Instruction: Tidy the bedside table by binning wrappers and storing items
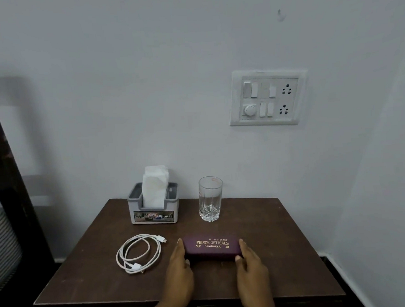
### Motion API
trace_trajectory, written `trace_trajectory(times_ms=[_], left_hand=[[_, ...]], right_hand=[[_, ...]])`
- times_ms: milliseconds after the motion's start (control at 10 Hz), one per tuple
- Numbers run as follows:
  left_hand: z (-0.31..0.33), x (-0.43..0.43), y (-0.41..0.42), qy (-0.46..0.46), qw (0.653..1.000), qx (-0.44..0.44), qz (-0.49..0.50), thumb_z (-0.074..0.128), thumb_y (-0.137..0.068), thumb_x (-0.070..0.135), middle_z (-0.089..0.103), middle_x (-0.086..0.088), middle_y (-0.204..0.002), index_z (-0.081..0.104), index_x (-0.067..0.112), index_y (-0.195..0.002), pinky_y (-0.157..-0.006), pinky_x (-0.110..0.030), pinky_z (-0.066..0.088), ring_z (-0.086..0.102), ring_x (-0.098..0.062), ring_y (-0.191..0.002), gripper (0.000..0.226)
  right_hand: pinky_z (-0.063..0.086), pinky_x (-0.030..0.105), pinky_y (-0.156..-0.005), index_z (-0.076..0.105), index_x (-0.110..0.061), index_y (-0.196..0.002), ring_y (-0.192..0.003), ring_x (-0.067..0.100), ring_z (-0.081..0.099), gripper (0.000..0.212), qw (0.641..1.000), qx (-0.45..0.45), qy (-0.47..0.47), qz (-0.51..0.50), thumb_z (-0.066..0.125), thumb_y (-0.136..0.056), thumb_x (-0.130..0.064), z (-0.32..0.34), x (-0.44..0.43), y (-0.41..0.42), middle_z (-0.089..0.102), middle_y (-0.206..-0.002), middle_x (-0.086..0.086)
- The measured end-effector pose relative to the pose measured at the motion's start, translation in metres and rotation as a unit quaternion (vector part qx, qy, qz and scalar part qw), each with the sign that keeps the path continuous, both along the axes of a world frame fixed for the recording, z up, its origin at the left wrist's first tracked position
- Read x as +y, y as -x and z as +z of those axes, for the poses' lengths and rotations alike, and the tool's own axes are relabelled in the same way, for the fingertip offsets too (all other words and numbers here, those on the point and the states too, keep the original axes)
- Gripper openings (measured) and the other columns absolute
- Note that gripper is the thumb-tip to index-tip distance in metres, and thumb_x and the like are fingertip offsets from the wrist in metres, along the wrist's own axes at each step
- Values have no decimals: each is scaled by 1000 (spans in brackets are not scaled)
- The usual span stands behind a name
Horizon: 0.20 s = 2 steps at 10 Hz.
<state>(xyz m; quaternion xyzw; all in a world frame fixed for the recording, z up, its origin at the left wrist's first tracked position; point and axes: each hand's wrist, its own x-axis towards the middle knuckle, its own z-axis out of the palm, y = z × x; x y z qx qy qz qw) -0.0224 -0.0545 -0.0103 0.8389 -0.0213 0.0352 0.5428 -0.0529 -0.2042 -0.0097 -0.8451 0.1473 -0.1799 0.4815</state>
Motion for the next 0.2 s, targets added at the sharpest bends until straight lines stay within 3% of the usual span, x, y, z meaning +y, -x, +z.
trace_trajectory(times_ms=[100,200], left_hand=[[-1,8,9,24,1000,-11,3,39,-94,-6,15,-6,-156,13,7,-148,-105,-13,10,15,-16,-144,61],[-3,21,22,8,996,-80,-41,42,-97,6,6,6,-156,3,16,-149,-109,-14,8,6,-5,-142,66]], right_hand=[[18,28,-114,27,-13,-146,-142,19,25,56,999,-23,43,-14,50,-95,-12,2,9,11,26,-154,6],[1,23,-113,10,-10,-149,-146,15,2,65,991,-40,126,-29,44,-97,-30,-4,13,22,4,-159,2]])
